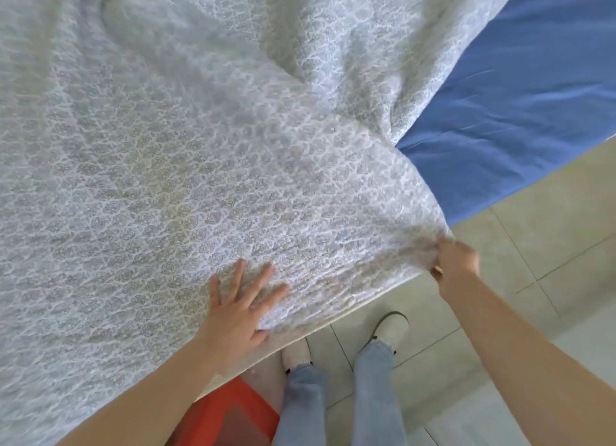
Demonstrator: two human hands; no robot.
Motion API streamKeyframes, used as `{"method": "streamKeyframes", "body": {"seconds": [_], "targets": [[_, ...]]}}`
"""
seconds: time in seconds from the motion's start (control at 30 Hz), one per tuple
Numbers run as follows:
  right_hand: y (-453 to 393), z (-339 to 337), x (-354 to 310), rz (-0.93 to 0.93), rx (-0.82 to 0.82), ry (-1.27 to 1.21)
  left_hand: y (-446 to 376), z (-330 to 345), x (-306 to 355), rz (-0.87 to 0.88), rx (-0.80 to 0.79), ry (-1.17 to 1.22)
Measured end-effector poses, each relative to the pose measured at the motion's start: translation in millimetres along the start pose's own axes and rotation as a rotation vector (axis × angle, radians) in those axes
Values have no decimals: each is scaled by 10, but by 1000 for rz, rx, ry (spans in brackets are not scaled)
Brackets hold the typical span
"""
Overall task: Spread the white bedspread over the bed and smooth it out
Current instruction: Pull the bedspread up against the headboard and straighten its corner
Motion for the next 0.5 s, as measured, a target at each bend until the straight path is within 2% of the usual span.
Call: {"method": "streamKeyframes", "body": {"seconds": [0.1, 0.17, 0.2, 0.27, 0.33, 0.43, 0.5], "targets": [[-82, -67, 152, 50, -106, 18, -40, -5, 17, -6, -28, -4], [-66, -49, 8, 79, -158, -135, -96, -37, 75, 25, 16, 38], [-50, -43, -94, 99, -227, -250, -152, -58, 126, 45, 47, 58], [-7, -24, -373, 117, -407, -331, -296, -134, 241, 52, 62, 107], [-7, 9, -615, 79, -509, -232, -491, -201, 349, 22, 52, 119], [-52, 74, -829, -12, -427, -89, -756, -282, 526, 14, 67, 111], [-62, 77, -931, -97, -395, -123, -879, -338, 637, 21, 99, 130]]}}
Point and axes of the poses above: each hand's wrist, its own y-axis away from the middle knuckle, its own z-axis out of the palm, x = y × z, the point moved 1 cm from there along -y, towards the middle knuckle, and after that the axes turned 12 degrees about y, right-handed, at the moved point
